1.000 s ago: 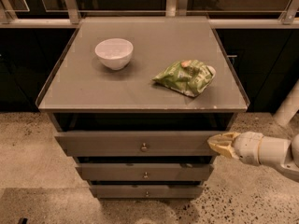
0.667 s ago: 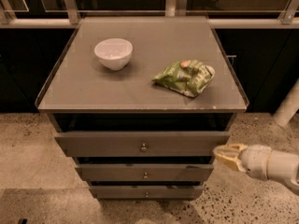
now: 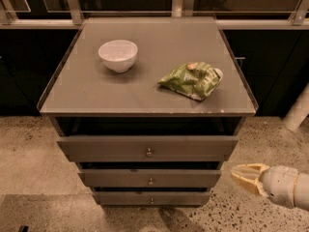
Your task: Close top drawer
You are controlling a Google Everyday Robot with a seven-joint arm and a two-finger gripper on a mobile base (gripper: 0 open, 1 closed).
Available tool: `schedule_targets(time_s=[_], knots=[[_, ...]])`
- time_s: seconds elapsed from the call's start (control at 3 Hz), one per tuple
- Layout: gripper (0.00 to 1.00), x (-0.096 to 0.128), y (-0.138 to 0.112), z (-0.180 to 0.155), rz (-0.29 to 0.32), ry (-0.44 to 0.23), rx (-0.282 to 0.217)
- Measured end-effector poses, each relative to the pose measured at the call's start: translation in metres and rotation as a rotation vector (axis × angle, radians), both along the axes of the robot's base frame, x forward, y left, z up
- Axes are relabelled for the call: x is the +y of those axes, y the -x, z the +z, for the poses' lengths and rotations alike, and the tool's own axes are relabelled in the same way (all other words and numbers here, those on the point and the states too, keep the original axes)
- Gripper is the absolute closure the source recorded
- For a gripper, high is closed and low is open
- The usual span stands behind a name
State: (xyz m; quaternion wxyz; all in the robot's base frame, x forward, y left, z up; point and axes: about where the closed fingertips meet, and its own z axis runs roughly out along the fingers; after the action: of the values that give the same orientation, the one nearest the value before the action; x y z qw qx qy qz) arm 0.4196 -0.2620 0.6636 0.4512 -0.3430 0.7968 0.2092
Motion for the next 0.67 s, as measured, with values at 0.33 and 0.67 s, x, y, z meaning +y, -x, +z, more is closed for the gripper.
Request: schedule_targets(time_s=[0.33, 0.67], knots=[[0.58, 0.0, 0.0, 0.0, 0.0, 0.0, 0.0], [0.35, 0.0001, 0.0, 0.0, 0.0, 0.0, 0.0]])
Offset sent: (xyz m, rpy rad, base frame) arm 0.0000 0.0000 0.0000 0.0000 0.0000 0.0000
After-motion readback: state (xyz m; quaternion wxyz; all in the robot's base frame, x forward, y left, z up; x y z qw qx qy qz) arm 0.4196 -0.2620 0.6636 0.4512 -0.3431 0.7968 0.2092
